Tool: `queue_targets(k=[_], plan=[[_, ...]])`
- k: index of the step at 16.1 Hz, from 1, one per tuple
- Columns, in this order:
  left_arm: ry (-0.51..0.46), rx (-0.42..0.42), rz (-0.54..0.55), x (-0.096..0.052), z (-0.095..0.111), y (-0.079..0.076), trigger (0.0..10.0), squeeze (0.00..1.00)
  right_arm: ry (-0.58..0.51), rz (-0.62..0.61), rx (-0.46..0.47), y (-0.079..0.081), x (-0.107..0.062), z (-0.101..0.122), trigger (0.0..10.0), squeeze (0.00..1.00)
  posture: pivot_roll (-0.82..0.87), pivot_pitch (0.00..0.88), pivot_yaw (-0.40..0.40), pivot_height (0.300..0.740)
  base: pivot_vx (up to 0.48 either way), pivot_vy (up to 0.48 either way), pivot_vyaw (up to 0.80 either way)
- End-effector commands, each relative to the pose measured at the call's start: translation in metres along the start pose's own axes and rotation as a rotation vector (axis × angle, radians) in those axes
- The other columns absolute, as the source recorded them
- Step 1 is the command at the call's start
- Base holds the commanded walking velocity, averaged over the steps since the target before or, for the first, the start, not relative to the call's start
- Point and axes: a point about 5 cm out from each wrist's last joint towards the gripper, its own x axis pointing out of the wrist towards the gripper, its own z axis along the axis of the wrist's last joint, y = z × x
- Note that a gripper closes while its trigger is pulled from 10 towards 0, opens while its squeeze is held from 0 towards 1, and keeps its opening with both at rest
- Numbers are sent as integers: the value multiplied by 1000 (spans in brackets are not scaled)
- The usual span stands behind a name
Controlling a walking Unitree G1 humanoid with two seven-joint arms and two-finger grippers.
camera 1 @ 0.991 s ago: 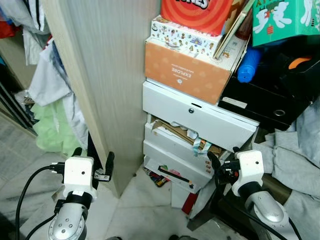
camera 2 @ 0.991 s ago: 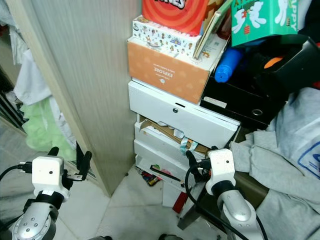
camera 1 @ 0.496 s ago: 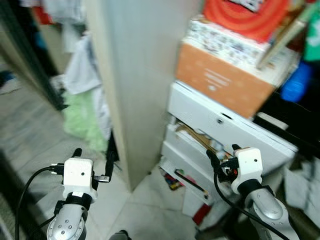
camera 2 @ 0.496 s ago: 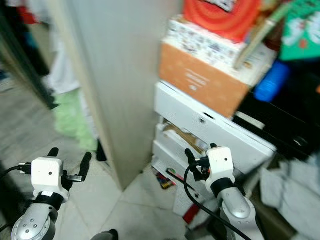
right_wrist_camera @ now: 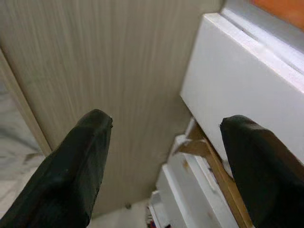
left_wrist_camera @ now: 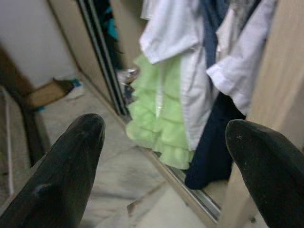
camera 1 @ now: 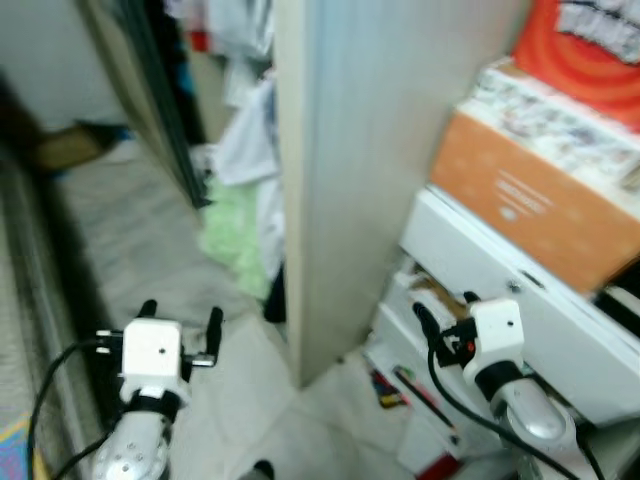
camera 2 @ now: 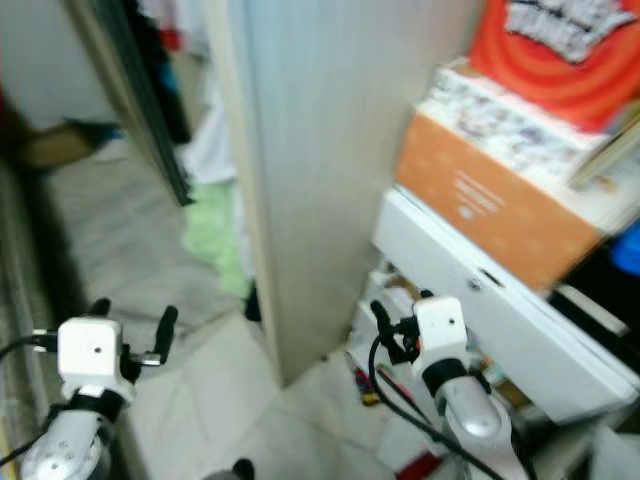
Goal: Clean up the room
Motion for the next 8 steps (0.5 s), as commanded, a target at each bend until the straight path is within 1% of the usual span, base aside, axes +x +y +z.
queue_targets(k=[1, 2, 4, 8], plan=[[23, 13, 31, 0, -6, 5, 10000, 0, -6, 8, 1, 2, 3, 0, 10000, 0, -32, 84, -57, 740, 0, 0, 800], [34, 10, 59, 2, -8, 9, 10000, 0, -13, 7, 4, 2, 7, 2, 10000, 0, -31, 76, -54, 740, 0, 0, 800], [49, 17, 97, 2, -11, 16, 10000, 0, -14, 6, 6, 2, 9, 1, 10000, 0, -27, 74, -51, 740, 0, 0, 800], [47, 21, 96, 1, -11, 15, 10000, 0, -12, 6, 5, 2, 7, -2, 10000, 0, -26, 77, -49, 740, 0, 0, 800]])
